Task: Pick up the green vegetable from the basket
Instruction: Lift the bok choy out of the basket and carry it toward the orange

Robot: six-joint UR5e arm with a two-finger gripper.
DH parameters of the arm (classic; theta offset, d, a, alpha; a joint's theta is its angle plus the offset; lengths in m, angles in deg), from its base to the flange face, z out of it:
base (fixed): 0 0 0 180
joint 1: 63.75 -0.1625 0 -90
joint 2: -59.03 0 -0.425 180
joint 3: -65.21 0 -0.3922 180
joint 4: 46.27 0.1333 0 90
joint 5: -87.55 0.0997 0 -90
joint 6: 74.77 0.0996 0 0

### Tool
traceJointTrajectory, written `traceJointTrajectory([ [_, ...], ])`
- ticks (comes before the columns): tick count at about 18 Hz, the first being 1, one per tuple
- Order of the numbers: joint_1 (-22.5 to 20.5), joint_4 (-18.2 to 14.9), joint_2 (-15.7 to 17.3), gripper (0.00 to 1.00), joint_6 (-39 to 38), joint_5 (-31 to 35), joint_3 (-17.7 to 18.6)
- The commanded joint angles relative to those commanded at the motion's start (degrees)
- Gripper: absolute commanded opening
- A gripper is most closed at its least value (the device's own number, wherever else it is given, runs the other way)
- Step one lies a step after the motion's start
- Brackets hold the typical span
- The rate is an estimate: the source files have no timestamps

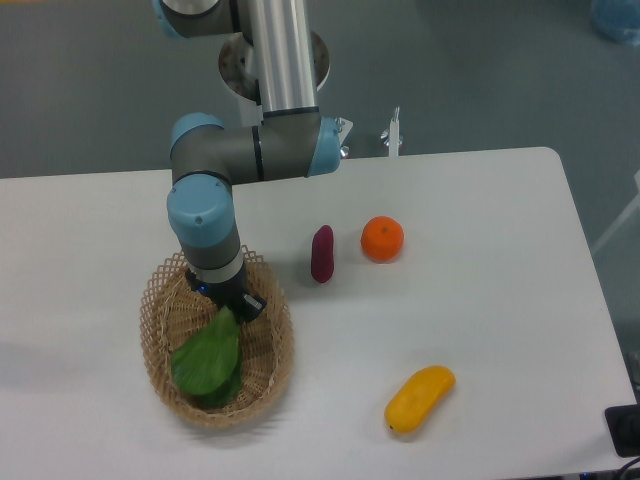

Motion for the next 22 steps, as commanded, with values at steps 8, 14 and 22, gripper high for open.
traceJointTrajectory([
  [8, -5.79, -1.32, 5.00, 0.23, 2.71, -0.17, -7.64],
  [14, -14.84, -7.62, 7.65, 0.23, 12.55, -1.76, -12.30],
  [22, -26.01, -15.29, 8.70, 0.22, 28.37, -1.85, -16.44],
])
